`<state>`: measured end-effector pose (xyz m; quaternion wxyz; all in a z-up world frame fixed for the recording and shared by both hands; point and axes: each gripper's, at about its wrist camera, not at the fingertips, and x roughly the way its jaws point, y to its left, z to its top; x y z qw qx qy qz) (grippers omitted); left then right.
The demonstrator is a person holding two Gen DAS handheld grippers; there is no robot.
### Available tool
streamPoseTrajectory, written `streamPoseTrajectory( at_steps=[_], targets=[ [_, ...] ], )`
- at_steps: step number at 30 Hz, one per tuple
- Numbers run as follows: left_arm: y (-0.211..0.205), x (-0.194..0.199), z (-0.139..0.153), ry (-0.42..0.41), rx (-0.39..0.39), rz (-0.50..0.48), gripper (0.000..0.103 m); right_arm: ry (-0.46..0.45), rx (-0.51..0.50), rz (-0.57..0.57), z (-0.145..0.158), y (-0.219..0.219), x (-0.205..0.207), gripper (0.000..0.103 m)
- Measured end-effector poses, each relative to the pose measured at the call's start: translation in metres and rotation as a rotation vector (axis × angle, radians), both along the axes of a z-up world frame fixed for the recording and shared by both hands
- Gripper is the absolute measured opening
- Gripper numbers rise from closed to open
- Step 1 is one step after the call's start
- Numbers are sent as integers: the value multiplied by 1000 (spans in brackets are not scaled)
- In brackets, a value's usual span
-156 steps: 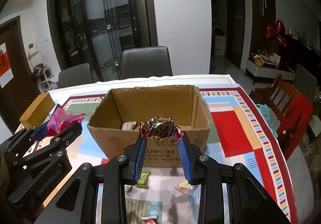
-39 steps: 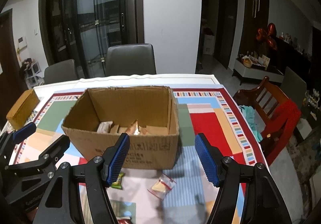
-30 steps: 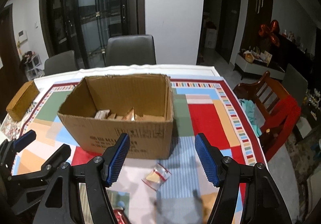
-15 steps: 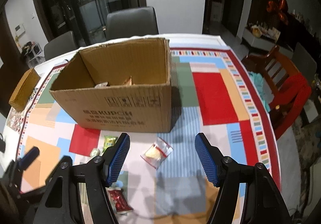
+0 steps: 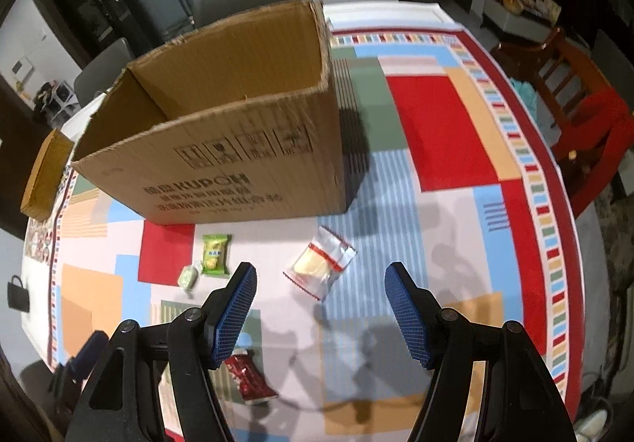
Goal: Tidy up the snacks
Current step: 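Withdraw both open tools from the box toward the remaining snacks, then close the left tool on the red packet while the right tool grasps the wrapped cake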
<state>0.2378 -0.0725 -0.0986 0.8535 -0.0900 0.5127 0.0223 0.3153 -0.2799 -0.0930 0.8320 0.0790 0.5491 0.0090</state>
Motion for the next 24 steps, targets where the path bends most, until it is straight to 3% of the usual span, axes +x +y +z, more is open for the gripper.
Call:
streamPoseTrajectory(
  at_steps=[17,24],
  targets=[
    [-10,-5,-50,222,-117,76,89,192,39,-19,-43,-7,26,68],
    [-12,-3,-75,328,-173,109,83,255,82,-57,-61,-7,39,68]
  ],
)
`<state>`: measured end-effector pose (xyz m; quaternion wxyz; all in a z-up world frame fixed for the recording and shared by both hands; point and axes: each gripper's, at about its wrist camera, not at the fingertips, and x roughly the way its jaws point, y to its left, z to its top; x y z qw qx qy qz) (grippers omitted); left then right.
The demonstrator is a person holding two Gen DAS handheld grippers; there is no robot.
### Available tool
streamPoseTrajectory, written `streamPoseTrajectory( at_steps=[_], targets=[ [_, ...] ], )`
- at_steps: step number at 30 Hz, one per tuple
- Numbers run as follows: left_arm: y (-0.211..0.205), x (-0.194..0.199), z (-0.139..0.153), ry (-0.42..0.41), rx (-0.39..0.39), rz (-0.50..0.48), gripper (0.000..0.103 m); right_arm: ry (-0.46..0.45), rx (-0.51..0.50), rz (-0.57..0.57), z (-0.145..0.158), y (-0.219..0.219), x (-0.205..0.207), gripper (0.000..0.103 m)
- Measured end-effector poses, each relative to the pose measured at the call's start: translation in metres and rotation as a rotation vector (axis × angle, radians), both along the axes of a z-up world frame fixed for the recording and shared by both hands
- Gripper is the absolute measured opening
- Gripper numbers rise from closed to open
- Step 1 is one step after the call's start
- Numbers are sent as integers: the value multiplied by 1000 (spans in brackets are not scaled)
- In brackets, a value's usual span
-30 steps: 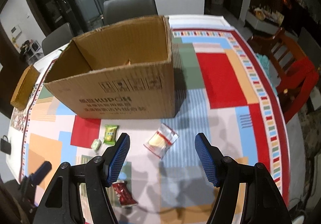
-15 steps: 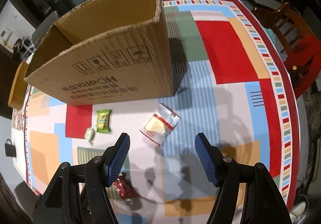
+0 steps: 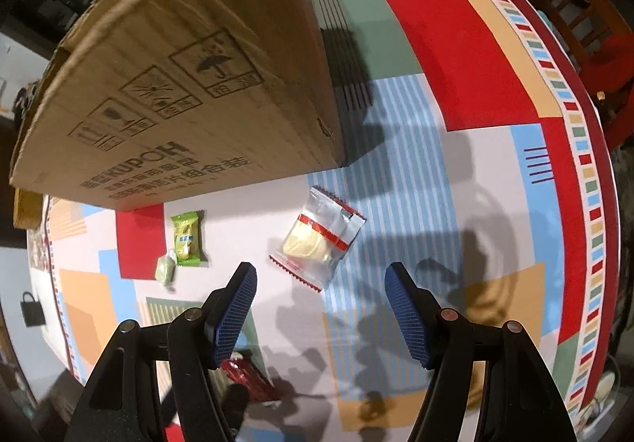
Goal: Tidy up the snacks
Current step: 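Close the left tool on the red packet while the right tool grasps the wrapped cake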
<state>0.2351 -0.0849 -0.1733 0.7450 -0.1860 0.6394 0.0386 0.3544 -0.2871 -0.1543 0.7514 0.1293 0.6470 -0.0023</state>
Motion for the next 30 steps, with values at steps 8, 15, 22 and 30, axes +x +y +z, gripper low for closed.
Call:
streamPoseTrajectory(
  at_steps=[8,15,22,30],
  targets=[
    [2,-7,-19,54,-54,83,82,1,-2,-42,-11,9,7,68],
    [-11,-14,-19,23,-36,97,71,4,-17,-61,-24,17,14,68],
    [-22,-18,-16,-1,27,78,63,23,-69,-34,-39,17,23,68],
    [-40,-29,-13,-36,39,36,24,7,-103,-19,-45,20,39,66]
  ],
)
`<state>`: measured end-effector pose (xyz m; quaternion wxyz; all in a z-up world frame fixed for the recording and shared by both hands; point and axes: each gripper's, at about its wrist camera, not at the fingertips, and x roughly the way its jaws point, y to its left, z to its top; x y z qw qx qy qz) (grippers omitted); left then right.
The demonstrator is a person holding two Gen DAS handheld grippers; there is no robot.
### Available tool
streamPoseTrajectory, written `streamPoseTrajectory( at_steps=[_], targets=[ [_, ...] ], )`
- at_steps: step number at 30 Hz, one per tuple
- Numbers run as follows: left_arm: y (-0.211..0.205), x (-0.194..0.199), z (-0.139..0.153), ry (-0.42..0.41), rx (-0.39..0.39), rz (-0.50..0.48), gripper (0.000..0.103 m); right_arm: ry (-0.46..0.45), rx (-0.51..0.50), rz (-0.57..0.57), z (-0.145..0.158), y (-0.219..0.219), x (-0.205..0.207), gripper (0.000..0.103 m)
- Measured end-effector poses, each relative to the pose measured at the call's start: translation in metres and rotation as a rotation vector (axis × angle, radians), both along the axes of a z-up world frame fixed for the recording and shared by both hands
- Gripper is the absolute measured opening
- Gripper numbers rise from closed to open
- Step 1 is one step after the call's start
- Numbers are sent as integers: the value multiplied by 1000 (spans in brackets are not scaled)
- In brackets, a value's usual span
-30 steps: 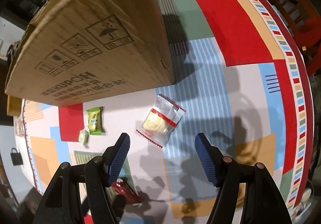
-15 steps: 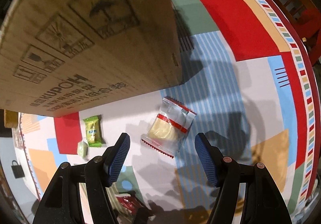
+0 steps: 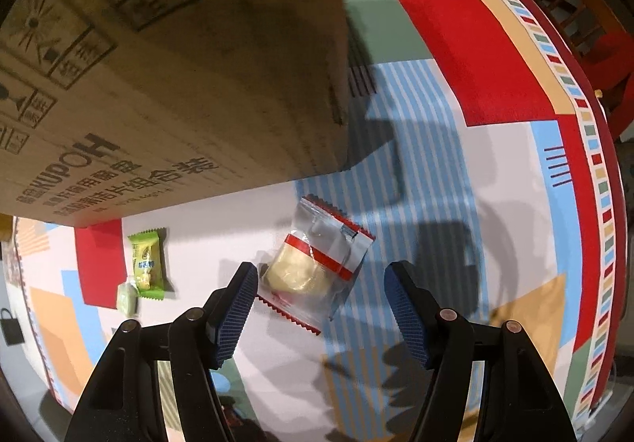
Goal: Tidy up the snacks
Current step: 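Close the left tool on the red packet while the right tool grasps the wrapped cake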
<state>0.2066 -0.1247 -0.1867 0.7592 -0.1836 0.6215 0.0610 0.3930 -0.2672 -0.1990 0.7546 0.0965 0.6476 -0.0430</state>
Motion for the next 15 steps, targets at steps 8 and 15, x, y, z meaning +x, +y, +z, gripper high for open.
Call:
streamPoseTrajectory(
  at_steps=[8,15],
  targets=[
    [-10,-4,-2,-14,-30,-34,22,-11,-10,25,1,14,2,39],
    [0,3,2,-25,-36,-50,22,-20,29,25,9,2,-12,37]
  ],
)
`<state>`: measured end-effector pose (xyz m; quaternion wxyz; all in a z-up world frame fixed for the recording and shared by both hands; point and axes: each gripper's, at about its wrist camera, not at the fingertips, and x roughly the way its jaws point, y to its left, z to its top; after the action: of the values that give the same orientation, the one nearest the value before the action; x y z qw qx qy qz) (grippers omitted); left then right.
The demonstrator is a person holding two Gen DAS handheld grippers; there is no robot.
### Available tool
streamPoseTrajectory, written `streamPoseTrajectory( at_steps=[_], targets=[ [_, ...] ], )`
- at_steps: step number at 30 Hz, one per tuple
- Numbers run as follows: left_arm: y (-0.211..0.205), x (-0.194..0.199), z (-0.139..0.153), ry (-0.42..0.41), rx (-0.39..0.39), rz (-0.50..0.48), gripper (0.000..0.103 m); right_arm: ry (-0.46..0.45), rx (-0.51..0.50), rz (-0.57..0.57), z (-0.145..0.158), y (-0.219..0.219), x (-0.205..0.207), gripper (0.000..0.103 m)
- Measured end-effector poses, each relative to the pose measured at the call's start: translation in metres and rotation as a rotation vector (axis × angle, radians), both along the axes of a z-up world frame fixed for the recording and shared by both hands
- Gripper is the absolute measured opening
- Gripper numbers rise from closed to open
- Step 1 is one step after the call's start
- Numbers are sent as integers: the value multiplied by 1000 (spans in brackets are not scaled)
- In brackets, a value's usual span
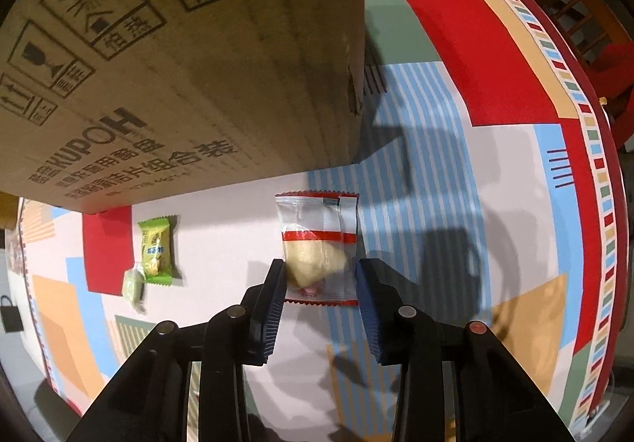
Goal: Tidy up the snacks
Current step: 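Close the left tool on the red packet while the right tool grasps the wrapped cake, then lift both held snacks and carry them over the cardboard box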
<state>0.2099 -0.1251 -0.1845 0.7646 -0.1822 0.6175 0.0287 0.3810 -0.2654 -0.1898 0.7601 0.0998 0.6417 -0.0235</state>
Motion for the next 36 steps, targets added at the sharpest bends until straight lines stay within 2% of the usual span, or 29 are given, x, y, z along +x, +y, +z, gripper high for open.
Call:
streamPoseTrajectory(
  at_steps=[20,29,36],
  targets=[
    [43,7,44,-152,52,-13,22,-153,-3,11,53,-6,-40,37],
    [59,5,59,-246,109,-75,22,-254,-25,19,75,-4,-73,37],
    [51,10,63,-339,165,-104,22,-342,-49,33,91,5,-88,37]
  ],
)
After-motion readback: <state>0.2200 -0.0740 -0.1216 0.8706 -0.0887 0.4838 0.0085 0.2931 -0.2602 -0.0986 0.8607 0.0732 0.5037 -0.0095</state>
